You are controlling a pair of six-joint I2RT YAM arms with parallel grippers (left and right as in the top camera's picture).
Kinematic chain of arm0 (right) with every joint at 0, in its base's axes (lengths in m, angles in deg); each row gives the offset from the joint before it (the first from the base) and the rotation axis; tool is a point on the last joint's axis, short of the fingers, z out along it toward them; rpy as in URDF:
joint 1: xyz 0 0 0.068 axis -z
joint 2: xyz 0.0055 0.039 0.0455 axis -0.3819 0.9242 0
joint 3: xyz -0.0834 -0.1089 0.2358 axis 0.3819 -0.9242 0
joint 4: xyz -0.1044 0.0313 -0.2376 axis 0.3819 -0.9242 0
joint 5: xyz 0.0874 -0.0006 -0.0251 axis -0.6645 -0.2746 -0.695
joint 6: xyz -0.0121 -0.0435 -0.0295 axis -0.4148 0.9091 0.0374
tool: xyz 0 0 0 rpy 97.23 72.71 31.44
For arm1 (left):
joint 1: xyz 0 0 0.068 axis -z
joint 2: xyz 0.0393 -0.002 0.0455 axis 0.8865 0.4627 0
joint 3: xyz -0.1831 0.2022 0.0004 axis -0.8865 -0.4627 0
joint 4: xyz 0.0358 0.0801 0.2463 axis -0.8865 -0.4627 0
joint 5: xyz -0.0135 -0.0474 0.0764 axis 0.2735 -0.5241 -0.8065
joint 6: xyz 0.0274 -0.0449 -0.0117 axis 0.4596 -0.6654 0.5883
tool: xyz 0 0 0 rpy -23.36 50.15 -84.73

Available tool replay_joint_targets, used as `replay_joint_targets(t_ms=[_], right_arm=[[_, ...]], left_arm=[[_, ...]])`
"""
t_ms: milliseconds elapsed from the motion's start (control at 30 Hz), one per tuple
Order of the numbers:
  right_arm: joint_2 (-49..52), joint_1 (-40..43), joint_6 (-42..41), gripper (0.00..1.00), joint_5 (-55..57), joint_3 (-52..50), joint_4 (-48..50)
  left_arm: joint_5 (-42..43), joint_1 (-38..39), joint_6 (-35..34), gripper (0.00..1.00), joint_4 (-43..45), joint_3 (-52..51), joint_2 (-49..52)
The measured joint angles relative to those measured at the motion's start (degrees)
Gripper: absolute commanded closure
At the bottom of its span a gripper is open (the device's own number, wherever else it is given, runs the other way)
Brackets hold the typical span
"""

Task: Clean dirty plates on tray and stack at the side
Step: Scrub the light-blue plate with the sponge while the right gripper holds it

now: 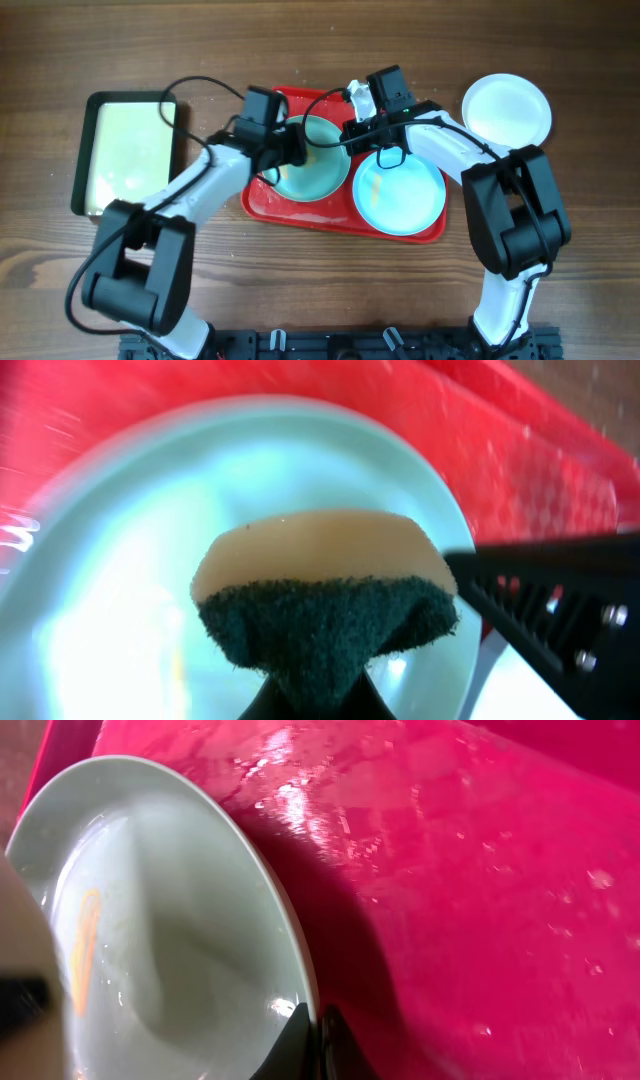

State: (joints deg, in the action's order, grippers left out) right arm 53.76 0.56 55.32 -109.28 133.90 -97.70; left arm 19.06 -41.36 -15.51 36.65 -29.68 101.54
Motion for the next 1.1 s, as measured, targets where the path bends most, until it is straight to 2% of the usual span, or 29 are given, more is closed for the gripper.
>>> replay_joint_targets(t_ms=[133, 200, 300, 367, 433, 467, 567, 700, 733, 767, 867, 1000, 1100], right_arm=[[-0.02, 0.0, -4.15, 0.93, 0.5, 0.0, -1.16], [0.0, 0.02, -4.85, 0.74, 0.68, 0.0, -1.75], [0.0, 0.0, -5.4, 0.66, 0.9, 0.0, -2.82], [-0.02, 0.02, -5.64, 0.69, 0.9, 0.0, -2.75], [-0.02, 0.02, -5.68, 0.85, 0.92, 0.0, -2.23], [0.0, 0.0, -5.53, 0.88, 1.16, 0.0, -1.95], [-0.02, 0.02, -5.44, 0.87, 1.75, 0.0, -1.99], [-0.02, 0.02, -5.18, 0.34, 1.75, 0.0, -3.23], [-0.04, 0.02, -5.05, 0.3, 1.49, 0.02, -3.26], [-0.33, 0.0, -4.79, 0.43, 1.36, 0.35, -3.3], [-0.37, -0.04, -4.35, 0.56, 1.55, 0.44, -3.93], [-0.37, -0.04, -4.15, 0.56, 3.08, 0.44, -4.37], [-0.26, -0.07, -2.89, 0.71, 3.72, 0.44, -4.31]], left_arm=[[-0.17, 2.12, -0.35, 0.96, 0.35, 0.0, 1.44], [-0.7, 2.1, -0.52, 0.96, 0.44, 0.0, 1.46], [-2.47, 2.1, -0.72, 0.96, 0.46, 0.0, 1.46], [-3.5, 2.1, -0.72, 0.96, 0.5, 0.0, 1.53], [-4.11, 2.1, -0.72, 0.96, 0.52, 0.0, 1.68], [-4.31, 2.1, -0.72, 0.96, 0.52, 0.0, 1.68], [-4.52, 2.1, -0.72, 0.96, 0.61, 0.0, 1.68], [-4.52, 2.1, -0.72, 0.96, 0.63, 0.0, 1.68], [-4.52, 2.1, -0.72, 0.96, 0.61, 0.0, 1.68], [-4.52, 2.1, -0.72, 0.96, 0.63, 0.0, 1.68], [-4.52, 2.1, -0.72, 0.96, 0.5, 0.0, 1.68], [-4.52, 2.1, -0.72, 0.96, 0.42, 0.0, 1.75], [-4.52, 2.1, -0.72, 0.96, 0.42, 0.0, 2.23]])
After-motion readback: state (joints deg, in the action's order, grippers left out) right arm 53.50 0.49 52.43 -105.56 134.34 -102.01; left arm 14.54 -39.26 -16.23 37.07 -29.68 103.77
